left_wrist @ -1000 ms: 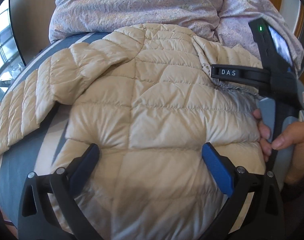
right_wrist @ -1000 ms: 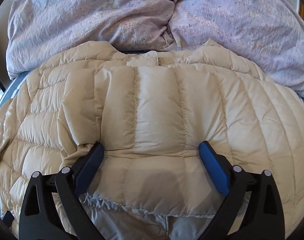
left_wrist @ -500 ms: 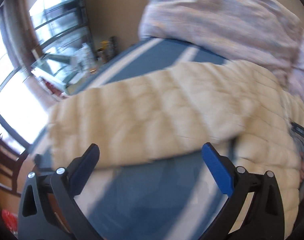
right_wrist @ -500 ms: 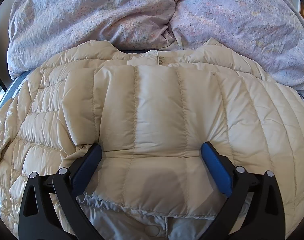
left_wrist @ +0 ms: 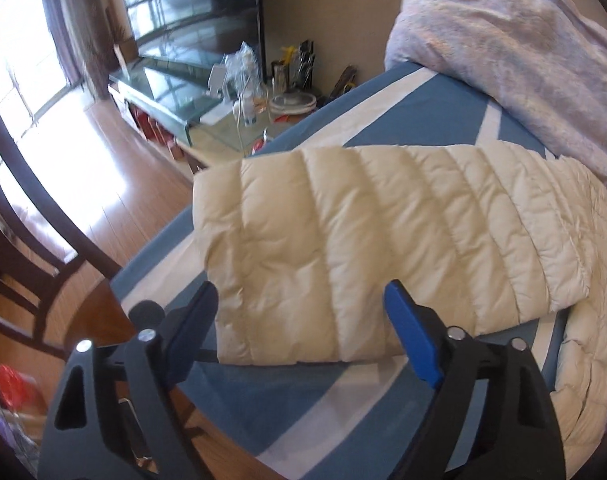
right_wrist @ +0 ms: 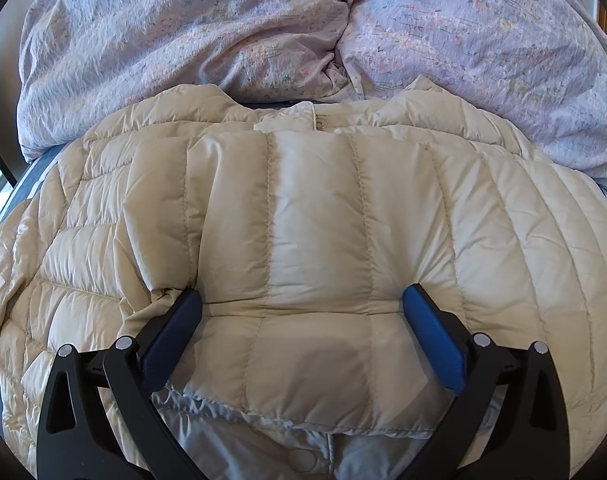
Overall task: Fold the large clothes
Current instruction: 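Move the left gripper to the other sleeve cuff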
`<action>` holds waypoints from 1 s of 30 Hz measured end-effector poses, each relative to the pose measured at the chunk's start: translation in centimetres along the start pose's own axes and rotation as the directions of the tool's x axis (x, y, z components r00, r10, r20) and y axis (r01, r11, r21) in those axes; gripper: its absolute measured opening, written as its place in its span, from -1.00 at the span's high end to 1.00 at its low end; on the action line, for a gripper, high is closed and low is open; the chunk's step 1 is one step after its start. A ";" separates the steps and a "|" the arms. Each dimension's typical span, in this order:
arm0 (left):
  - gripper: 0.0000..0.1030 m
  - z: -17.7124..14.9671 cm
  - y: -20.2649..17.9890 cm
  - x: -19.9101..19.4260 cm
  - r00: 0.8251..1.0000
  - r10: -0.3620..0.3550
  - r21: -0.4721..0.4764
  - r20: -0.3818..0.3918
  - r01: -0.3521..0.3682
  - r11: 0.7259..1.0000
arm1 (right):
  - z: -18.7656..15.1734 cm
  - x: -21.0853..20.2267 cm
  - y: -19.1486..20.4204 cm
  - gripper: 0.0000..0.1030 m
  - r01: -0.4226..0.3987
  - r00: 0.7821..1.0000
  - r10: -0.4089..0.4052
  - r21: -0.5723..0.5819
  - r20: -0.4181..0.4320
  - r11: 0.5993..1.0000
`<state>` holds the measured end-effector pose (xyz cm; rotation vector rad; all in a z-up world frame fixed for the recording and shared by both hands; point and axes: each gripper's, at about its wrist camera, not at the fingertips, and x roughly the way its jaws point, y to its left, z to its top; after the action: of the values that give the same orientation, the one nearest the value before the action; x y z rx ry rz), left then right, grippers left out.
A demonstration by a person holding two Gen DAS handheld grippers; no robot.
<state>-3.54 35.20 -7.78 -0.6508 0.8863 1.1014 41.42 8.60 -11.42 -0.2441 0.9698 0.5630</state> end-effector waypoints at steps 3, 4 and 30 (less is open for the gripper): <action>-0.56 0.0 0.4 0.5 1.000 -0.011 -0.016 -0.005 0.011 1.000 | 0.0 0.0 0.0 -0.97 -0.003 1.000 0.003 0.004 0.003 1.000; -0.56 0.0 0.4 0.6 1.000 -0.017 -0.017 -0.005 0.017 1.000 | 0.0 -0.1 0.0 -0.97 -0.005 1.000 0.005 0.005 0.003 1.000; -0.12 -0.4 3.3 0.7 0.995 -0.094 -0.125 0.023 0.096 0.987 | -0.1 -0.2 0.1 -0.97 -0.011 1.000 0.011 0.019 0.008 1.000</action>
<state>-6.64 36.32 -8.64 -0.7795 0.7675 1.0812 41.21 8.58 -11.27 -0.2198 0.9688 0.5642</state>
